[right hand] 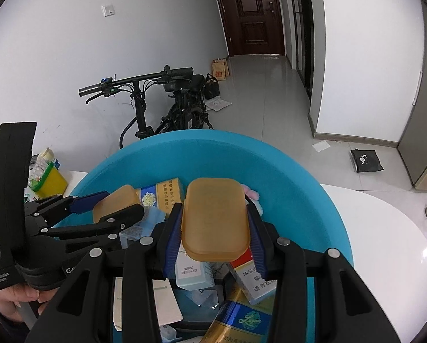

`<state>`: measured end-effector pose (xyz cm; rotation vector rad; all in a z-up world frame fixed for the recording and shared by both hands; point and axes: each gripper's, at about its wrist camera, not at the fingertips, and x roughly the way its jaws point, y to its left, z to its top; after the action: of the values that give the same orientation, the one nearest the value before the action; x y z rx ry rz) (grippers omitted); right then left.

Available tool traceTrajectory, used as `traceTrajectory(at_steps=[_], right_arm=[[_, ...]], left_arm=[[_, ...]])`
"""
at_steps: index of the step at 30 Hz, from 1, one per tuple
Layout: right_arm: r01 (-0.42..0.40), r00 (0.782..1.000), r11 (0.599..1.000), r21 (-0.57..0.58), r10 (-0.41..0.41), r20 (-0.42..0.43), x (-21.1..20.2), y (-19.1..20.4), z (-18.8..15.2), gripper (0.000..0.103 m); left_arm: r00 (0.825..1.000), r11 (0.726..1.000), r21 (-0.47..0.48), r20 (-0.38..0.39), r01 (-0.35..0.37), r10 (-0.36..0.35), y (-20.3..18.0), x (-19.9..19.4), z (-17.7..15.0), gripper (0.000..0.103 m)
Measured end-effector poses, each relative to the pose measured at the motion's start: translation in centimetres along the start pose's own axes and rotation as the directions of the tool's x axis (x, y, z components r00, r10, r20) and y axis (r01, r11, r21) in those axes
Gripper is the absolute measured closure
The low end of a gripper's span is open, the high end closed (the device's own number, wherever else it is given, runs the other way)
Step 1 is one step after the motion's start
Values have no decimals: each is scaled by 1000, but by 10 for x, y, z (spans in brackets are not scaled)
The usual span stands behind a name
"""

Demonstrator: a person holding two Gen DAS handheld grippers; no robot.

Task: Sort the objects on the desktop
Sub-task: 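Open both tools to release the soap boxes into the basin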

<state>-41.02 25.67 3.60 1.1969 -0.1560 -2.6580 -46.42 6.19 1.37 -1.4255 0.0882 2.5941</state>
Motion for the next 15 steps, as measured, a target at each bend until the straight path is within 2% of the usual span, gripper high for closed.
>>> traceTrajectory(at_steps=[2,4,5,8,10,15], right_arm=[[-1,1000,1000,-3,1,3,-1,0,1,62],[-1,1000,1000,-8,1,5,-2,-1,1,62],[-1,1000,1000,-9,1,6,-2,-1,3,62],[7,1000,1000,-14,-7,6,-1,1,5,62],[6,1000,1000,-13,-6,5,-1,0,5,62],[6,1000,1000,-15,-6,-3,2,1,5,62]], left_arm=[[1000,1000,-1,-1,-1,1,0,-2,0,43],[1000,1000,-17,3,4,-4,0,-6,0,37],[1000,1000,-19,13,-1,1,0,-9,0,30],[996,999,-22,73,-47,48,2,-22,2,27],[993,998,-30,103,-56,59,5,-31,3,18],[983,995,-95,176,-32,48,23,-51,8,17]])
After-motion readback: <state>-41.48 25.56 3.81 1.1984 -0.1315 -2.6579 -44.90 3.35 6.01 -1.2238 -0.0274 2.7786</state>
